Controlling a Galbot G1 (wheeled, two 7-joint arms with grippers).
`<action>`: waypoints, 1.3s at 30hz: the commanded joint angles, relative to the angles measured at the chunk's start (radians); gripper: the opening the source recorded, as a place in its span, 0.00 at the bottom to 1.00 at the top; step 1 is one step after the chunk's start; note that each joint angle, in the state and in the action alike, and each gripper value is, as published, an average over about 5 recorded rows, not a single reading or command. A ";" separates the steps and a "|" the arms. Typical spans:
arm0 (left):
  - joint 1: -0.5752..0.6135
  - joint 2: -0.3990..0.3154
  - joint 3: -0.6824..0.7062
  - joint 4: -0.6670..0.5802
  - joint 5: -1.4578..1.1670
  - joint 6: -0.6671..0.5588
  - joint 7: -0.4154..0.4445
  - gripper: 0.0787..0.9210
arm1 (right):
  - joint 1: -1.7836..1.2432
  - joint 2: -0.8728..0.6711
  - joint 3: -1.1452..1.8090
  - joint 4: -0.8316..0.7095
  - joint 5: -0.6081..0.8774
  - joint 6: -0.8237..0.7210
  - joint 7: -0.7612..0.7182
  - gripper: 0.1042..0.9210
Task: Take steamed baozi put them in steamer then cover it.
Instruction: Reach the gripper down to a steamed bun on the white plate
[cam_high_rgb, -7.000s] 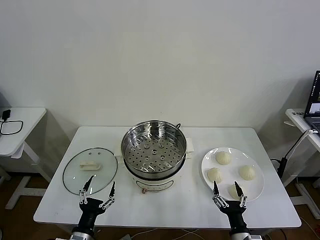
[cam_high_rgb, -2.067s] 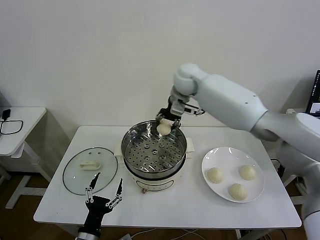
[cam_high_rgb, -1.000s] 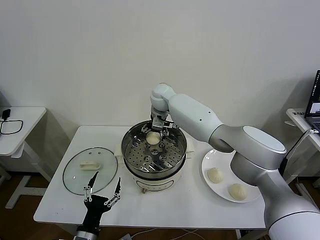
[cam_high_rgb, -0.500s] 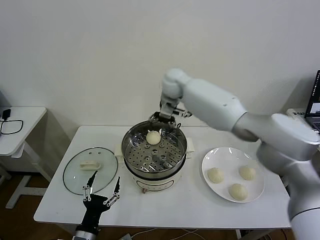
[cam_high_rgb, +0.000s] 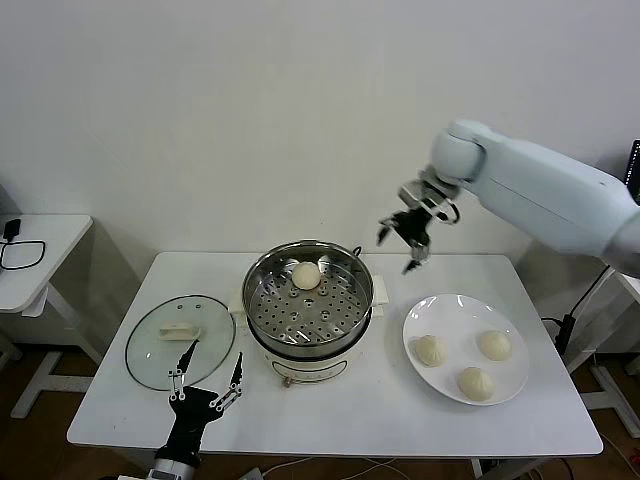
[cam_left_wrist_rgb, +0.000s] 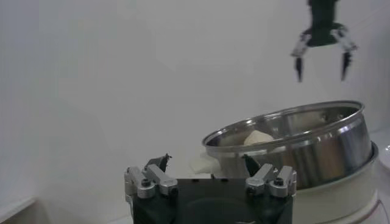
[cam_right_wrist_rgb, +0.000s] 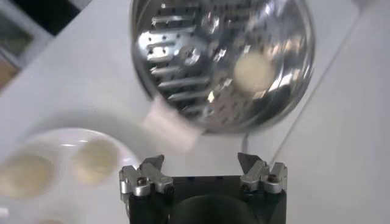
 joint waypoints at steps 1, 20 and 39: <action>-0.001 0.000 0.002 0.001 0.000 0.000 0.000 0.88 | -0.048 -0.158 -0.134 0.053 0.128 -0.156 0.056 0.88; 0.004 -0.006 -0.004 -0.001 0.002 0.002 -0.003 0.88 | -0.295 -0.104 -0.035 0.013 0.020 -0.161 0.184 0.88; 0.000 -0.006 -0.002 0.008 0.001 0.001 -0.004 0.88 | -0.344 -0.077 -0.002 -0.011 -0.028 -0.149 0.215 0.87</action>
